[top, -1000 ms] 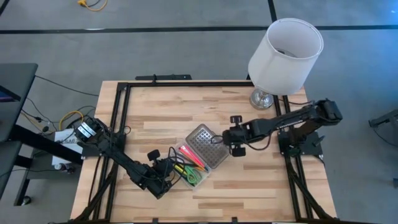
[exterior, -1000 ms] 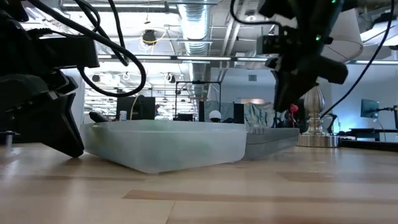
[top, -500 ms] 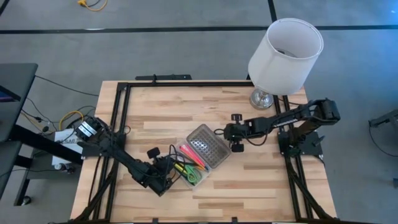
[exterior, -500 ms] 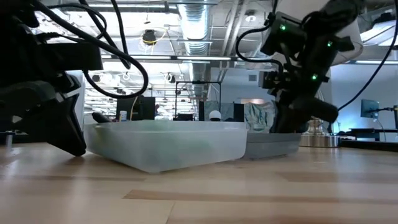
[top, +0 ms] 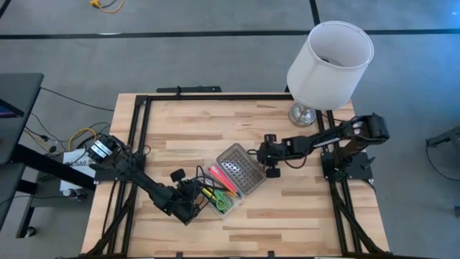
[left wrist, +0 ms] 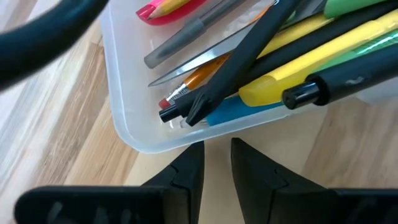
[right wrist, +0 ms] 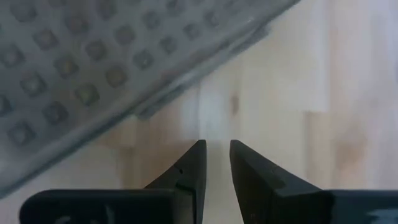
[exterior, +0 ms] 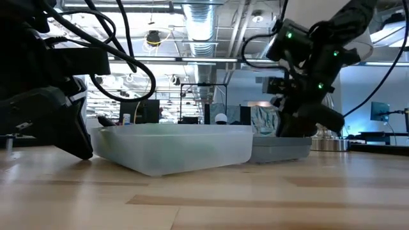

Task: Pick & place school supplies into a supply box
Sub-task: Close the black supply box

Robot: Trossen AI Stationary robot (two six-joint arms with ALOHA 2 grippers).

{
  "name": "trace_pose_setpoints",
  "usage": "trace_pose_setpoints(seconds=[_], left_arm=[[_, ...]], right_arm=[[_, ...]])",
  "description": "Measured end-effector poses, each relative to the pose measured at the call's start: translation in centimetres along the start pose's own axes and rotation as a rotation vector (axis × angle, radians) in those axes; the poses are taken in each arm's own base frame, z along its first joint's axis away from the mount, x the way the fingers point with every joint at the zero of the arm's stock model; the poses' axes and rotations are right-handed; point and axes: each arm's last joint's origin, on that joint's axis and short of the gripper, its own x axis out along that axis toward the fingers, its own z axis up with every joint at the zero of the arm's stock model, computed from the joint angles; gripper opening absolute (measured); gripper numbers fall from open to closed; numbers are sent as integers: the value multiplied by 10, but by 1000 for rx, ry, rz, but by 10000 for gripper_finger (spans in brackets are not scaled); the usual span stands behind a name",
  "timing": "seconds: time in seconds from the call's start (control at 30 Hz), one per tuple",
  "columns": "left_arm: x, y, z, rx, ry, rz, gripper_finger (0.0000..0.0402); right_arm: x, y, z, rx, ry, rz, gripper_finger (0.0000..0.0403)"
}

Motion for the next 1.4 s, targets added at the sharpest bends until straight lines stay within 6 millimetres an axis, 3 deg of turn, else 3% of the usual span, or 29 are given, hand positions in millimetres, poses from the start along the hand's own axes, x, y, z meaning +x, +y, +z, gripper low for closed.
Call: trace_pose_setpoints(seconds=[0.3,0.63,1.0,1.4], left_arm=[[0,-1,0,-5,-1,-5,77],[0,-1,0,-5,0,-8,77],[0,-1,0,-5,-1,-10,77],[0,-2,1,-8,-12,-18,77]], right_arm=[[21,4,-1,-1,23,9,65],[3,5,8,-25,-87,54,65],[0,13,10,-135,-111,92,65],[-1,12,13,-100,-113,90,65]])
